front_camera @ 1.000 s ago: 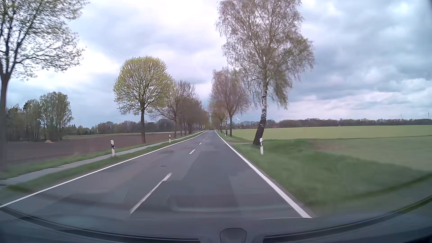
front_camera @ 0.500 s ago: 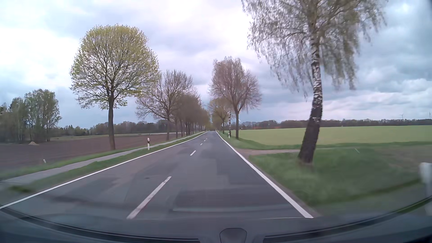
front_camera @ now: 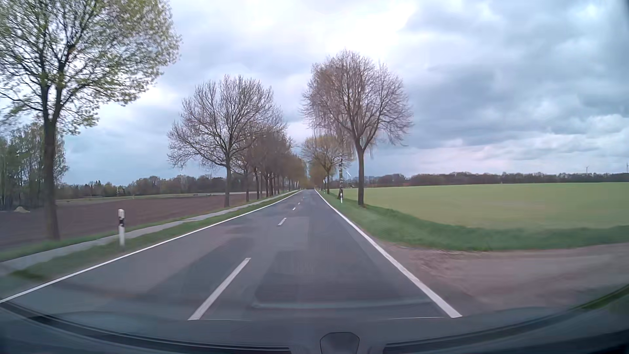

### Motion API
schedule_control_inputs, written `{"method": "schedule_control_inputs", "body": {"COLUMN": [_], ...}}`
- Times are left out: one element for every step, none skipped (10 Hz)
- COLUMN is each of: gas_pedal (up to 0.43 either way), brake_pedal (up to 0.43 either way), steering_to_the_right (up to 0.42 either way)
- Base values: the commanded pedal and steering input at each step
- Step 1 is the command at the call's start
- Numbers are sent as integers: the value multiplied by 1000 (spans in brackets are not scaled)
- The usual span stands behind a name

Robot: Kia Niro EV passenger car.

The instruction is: Follow the waypoints while adhering to traffic rules and regulations

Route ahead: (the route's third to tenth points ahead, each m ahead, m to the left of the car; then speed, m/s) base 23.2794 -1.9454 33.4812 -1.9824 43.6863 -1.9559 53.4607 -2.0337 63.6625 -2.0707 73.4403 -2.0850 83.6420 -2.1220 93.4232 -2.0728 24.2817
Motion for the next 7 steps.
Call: {"method": "schedule_control_inputs", "body": {"gas_pedal": [87, 87, 87, 87, 79, 67, 59], "brake_pedal": [0, 0, 0, 0, 0, 0, 0], "steering_to_the_right": [-4, -4, -3, -3, -3, -3, -3]}}
